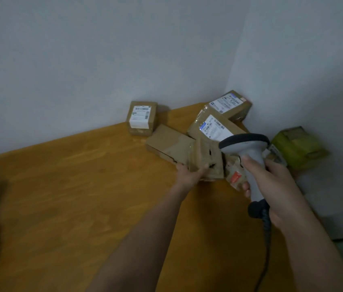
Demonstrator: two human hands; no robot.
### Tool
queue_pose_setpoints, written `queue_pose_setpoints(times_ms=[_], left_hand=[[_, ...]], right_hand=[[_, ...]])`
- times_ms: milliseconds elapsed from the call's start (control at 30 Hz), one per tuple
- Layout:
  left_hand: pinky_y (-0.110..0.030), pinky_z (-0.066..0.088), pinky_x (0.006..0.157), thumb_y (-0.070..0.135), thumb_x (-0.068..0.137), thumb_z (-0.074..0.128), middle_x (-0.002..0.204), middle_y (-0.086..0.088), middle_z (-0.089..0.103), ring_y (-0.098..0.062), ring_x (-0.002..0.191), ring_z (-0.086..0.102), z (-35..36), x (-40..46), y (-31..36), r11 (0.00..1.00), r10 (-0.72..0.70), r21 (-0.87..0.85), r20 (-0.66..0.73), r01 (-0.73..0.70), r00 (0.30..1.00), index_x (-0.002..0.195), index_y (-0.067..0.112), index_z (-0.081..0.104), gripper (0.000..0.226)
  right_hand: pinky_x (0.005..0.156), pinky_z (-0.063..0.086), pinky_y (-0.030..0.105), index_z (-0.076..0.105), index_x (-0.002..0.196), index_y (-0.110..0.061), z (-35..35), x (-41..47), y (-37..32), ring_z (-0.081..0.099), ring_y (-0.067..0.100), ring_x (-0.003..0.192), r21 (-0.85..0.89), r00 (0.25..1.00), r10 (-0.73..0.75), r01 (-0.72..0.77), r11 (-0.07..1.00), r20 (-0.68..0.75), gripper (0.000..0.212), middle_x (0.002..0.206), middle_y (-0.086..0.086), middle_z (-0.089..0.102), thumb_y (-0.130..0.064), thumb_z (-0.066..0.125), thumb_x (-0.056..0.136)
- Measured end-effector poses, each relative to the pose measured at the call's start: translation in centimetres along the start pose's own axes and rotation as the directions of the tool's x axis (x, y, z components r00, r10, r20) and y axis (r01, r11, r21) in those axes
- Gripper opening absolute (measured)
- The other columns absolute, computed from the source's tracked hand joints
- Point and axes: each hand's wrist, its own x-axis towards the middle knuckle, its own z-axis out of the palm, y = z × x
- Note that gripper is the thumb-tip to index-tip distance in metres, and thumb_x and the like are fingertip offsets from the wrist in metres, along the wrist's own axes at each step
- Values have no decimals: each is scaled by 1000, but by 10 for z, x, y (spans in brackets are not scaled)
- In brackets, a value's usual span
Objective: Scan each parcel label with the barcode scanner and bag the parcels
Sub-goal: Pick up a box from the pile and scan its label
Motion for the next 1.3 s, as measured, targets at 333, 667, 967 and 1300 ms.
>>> queue_pose_setpoints(times_ms=[333,667,967,1300], left_hand=[[-25,45,85,30,77,82,116,0,48,-17,105,49,-6,13,-18,994,-105,11,-10,105,994,128,5,41,71],[-40,38,102,23,62,88,120,0,24,-21,117,30,-147,-53,-65,901,202,426,-252,-79,946,137,17,31,94],[-37,50,94,2,74,68,134,-2,25,-23,125,35,-264,-122,-168,586,426,810,-274,-32,862,135,21,33,73],[-44,48,96,49,62,84,141,2,24,-22,129,36,-339,-169,-242,706,301,703,-187,-87,935,123,31,46,74]], right_hand=[[59,44,34,65,96,-13,-9,22,2,55,19,59,-3,996,50,-49,999,68,27,70,9,60,-39,63,93],[51,41,30,64,94,-13,67,-7,-17,53,17,53,-32,965,28,-20,999,263,23,61,6,58,-35,62,94],[53,44,31,65,97,-9,165,-74,-5,54,18,56,-87,924,10,25,996,382,26,64,5,56,-35,63,95],[50,44,29,65,98,-11,248,-149,25,54,15,56,-171,902,79,-6,985,425,24,75,7,55,-34,62,96]])
